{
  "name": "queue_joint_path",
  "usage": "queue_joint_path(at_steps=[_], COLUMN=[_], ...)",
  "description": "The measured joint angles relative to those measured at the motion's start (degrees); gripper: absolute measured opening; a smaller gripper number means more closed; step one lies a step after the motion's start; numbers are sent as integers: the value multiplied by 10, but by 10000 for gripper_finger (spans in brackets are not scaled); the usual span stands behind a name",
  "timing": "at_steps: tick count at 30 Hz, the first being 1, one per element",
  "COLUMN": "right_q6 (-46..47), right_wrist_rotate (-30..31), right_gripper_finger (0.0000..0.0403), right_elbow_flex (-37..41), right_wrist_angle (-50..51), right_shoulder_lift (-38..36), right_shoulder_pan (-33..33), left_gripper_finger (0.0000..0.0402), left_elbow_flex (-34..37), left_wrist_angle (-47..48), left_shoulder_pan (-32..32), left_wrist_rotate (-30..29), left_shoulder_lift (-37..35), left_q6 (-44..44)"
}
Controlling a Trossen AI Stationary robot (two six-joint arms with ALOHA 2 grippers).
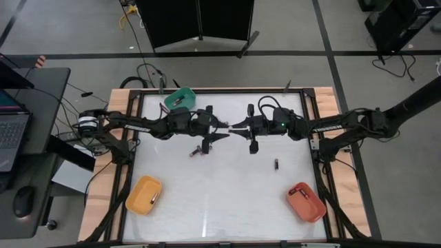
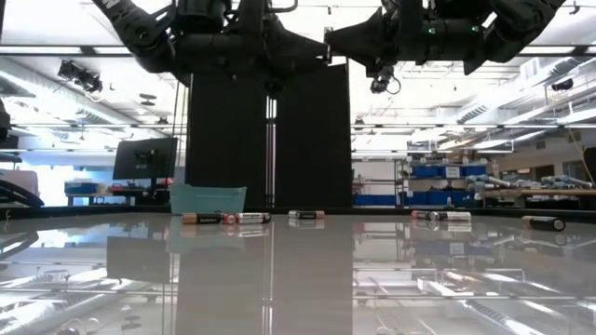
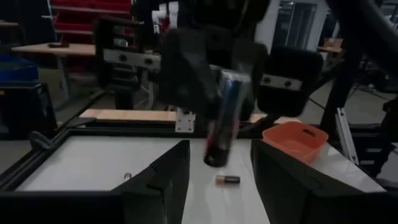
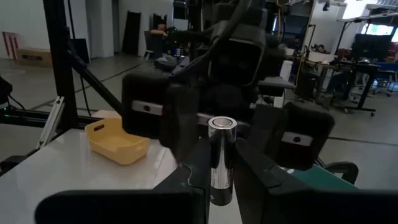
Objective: Sort batteries
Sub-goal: Put the silver battery into the yellow bin
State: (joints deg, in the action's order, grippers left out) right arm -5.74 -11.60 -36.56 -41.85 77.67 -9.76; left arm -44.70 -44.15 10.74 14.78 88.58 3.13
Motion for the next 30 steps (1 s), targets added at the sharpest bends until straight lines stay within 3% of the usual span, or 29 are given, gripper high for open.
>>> queue_joint_path(at_steps=[30], right_q6=[0], right_wrist_rotate=[0], right_gripper_finger=[53], right_elbow_flex=[0], right_wrist_angle=[-10], right_shoulder_lift=[0], right_shoulder_pan=[0], left_gripper_finger=[161], left_elbow_flex=[-8], left_wrist_angle=[5], left_shoulder_pan=[-3], left_wrist_rotate=[-1], left_shoulder_lift=[0], left_q6=[2])
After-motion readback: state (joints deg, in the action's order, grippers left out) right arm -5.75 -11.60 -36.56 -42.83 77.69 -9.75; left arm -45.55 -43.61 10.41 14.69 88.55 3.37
